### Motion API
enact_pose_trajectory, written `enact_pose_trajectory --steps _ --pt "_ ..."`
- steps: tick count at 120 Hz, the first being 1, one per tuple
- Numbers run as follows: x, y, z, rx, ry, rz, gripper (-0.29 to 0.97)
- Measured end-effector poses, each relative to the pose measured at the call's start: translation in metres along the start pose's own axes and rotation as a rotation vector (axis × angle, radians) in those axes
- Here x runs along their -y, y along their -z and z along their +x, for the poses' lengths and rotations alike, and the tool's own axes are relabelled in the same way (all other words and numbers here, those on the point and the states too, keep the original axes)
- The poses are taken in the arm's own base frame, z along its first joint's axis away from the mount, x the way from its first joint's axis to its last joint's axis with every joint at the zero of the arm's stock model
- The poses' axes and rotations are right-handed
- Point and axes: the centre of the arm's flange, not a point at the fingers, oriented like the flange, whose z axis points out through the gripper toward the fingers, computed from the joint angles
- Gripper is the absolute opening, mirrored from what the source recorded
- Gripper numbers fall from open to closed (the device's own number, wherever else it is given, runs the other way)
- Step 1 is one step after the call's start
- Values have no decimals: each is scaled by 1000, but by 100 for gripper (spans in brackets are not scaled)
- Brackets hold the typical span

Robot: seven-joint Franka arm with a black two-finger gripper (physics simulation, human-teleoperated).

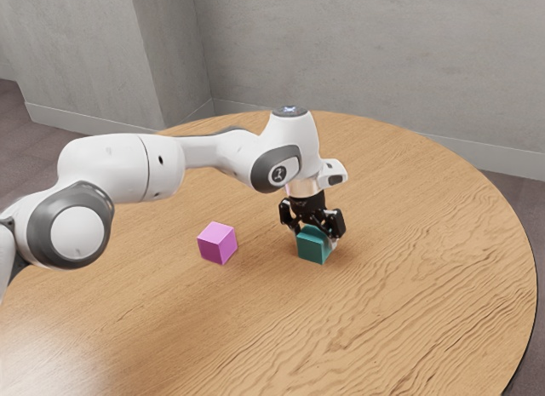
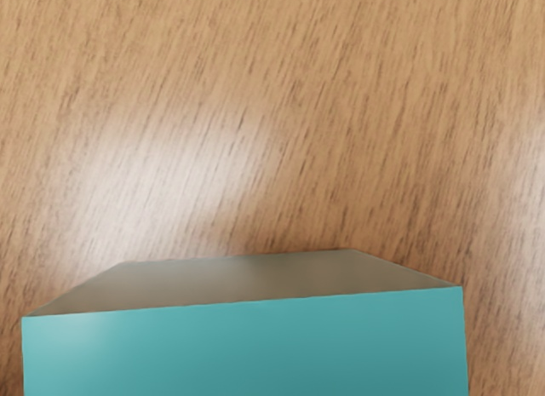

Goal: Pick up the blue block with one arm, and put the blue block on the pink block with one arm

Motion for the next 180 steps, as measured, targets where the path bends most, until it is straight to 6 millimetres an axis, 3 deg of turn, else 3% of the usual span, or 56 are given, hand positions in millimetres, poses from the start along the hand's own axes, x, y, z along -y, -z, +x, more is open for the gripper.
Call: enact_pose_trajectory --steps 68,180 --pt "2 -1 0 2 11 4 68" --pt "2 2 2 -7 18 5 39"
